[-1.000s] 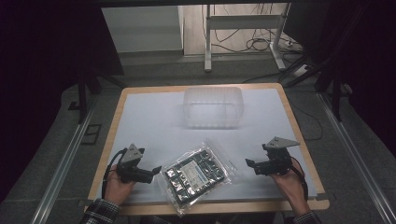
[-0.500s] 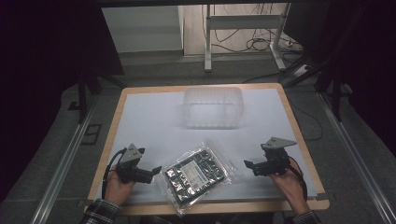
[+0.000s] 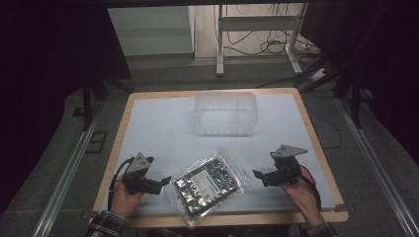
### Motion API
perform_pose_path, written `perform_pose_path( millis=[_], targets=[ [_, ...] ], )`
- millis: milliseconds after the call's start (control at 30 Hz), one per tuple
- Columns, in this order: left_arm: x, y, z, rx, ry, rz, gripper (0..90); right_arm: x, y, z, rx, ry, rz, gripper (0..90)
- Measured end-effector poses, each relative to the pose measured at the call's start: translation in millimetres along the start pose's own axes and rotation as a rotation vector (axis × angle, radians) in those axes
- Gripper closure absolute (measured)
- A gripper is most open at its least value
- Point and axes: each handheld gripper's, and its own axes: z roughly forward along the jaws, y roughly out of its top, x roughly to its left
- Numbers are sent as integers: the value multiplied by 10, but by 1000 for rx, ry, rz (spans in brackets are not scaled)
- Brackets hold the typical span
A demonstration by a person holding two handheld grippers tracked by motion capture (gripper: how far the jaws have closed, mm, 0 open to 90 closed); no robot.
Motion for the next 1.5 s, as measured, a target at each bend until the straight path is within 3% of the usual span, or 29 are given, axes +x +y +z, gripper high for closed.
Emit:
perform_pose_path(
  millis=[167, 367, 633, 767, 900, 1033, 1167, 1333, 1500],
  targets=[
    [2, -3, -2, -2, 0, 3, 14, 36, 32, 57, 18, 21, 9, 50],
    [-1, -3, 2, -1, -2, 1, 14, 128, 68, 142, 43, 19, -27, 39],
    [-2, -4, 4, 0, -2, 4, 14, 203, 111, 287, 55, 90, -13, 32],
    [-3, -4, 7, 0, -3, 5, 14, 239, 134, 334, 66, 94, -20, 63],
    [-11, -3, 14, 6, 0, 11, 14, 273, 149, 432, 105, 107, -38, 164],
    [-11, -4, 15, 7, 1, 11, 14, 284, 157, 468, 122, 126, -32, 206],
    [-18, -2, 22, 11, 2, 19, 15, 279, 156, 508, 142, 167, -23, 307],
    [-25, 1, 30, 16, 2, 23, 15, 260, 156, 543, 148, 209, -7, 423],
    [-31, 4, 37, 21, 2, 29, 15, 295, 171, 562, 151, 224, -27, 527]
  ],
)
